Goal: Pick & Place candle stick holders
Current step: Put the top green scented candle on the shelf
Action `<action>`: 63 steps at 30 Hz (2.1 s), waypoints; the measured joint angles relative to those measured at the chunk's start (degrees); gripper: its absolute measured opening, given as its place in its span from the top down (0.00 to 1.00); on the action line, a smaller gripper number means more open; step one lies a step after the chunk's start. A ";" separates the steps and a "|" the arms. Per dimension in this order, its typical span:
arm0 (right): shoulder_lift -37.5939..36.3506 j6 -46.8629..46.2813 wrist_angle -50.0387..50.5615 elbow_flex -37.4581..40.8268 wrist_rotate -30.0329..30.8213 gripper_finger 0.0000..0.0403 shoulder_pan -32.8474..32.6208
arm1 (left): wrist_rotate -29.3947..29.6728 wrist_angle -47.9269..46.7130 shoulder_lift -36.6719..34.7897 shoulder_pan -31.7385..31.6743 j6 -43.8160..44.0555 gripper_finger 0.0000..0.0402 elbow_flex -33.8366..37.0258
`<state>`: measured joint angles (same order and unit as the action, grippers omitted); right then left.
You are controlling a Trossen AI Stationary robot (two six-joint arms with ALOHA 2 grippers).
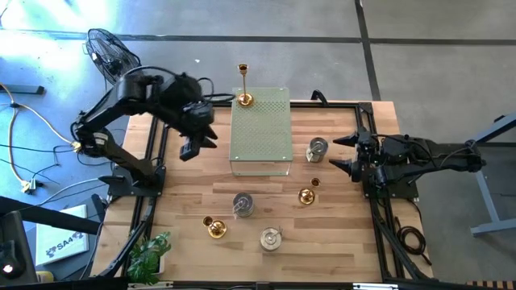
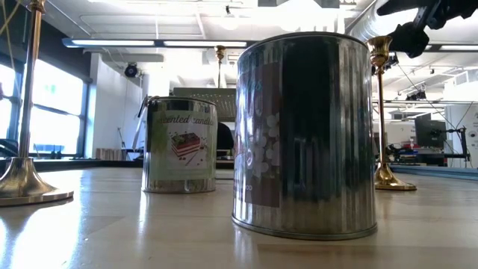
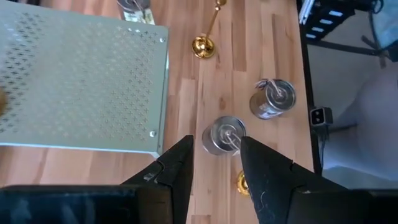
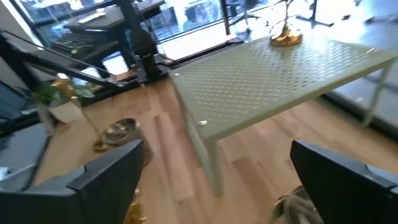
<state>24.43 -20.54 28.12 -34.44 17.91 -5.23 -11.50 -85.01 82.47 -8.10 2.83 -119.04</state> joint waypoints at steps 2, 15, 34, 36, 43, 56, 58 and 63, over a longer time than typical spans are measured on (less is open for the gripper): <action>0.00 3.16 1.39 0.00 1.89 0.01 0.00 | 2.84 -0.02 -1.53 2.30 1.99 0.67 0.00; 0.42 0.12 7.06 5.42 11.91 0.01 -0.02 | 27.65 3.60 -9.76 20.13 11.05 0.67 -0.02; -0.04 -10.57 -12.44 26.55 16.00 0.01 -0.04 | 32.42 8.53 -9.77 26.52 4.91 0.67 -0.02; -0.04 -10.53 -14.97 28.61 15.81 0.01 -0.04 | 32.82 8.44 -9.77 26.51 4.91 0.67 -0.02; 1.14 -2.98 -19.07 29.68 17.28 0.02 -0.01 | 33.28 8.11 -9.77 26.49 4.88 0.67 -0.02; 5.34 -9.18 -17.51 29.62 16.68 0.02 0.00 | 33.76 8.13 -9.77 26.49 3.53 0.67 -0.02; 6.39 -9.24 -17.95 29.66 17.15 0.02 0.00 | 33.73 8.13 -9.77 26.49 3.41 0.67 -0.02; 8.82 -9.47 -19.46 29.68 19.64 0.02 0.01 | 33.73 8.13 -9.75 26.49 3.41 0.67 -0.02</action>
<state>33.25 -30.01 8.67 -4.75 37.55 -5.22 22.24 -76.88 72.73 18.39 6.24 -119.07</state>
